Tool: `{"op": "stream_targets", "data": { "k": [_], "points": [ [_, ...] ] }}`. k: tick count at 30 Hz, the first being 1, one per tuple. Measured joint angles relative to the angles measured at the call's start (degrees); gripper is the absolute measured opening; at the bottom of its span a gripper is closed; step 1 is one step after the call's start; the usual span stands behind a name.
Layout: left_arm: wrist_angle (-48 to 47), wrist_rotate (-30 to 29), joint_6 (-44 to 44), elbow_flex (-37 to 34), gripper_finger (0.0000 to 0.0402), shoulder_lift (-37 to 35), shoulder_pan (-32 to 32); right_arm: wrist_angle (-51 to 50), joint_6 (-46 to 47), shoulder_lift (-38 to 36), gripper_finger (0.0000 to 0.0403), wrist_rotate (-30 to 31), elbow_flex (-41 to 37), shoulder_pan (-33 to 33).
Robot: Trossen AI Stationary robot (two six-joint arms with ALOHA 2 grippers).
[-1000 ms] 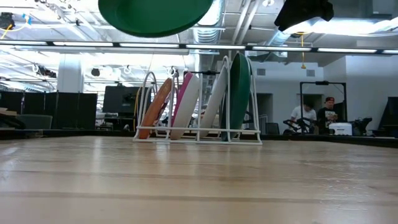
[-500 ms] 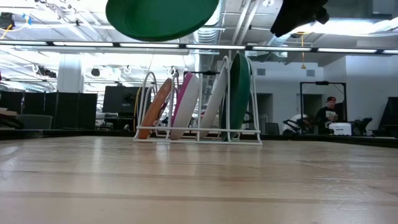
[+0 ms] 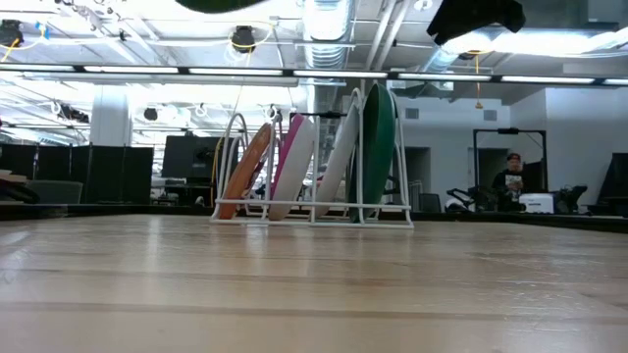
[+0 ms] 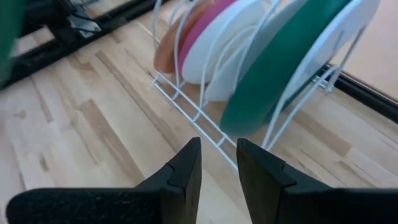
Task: Sort dishes
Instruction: Put the green plate in the dish rack
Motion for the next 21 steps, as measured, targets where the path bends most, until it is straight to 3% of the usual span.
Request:
{"op": "stream_targets", "data": {
  "k": [9, 21],
  "points": [
    [0.5, -5.7, 2.8, 0.0, 0.0, 1.9, -0.9, 2.6, -0.1, 0.0, 0.0108, 0.0, 0.0, 1.8],
    [0.2, -7.4, 3.1, 0.0, 0.0, 1.8, -1.5, 4.0, -2.1, -0.1, 0.0108, 0.0, 0.0, -0.7]
  ]
}}
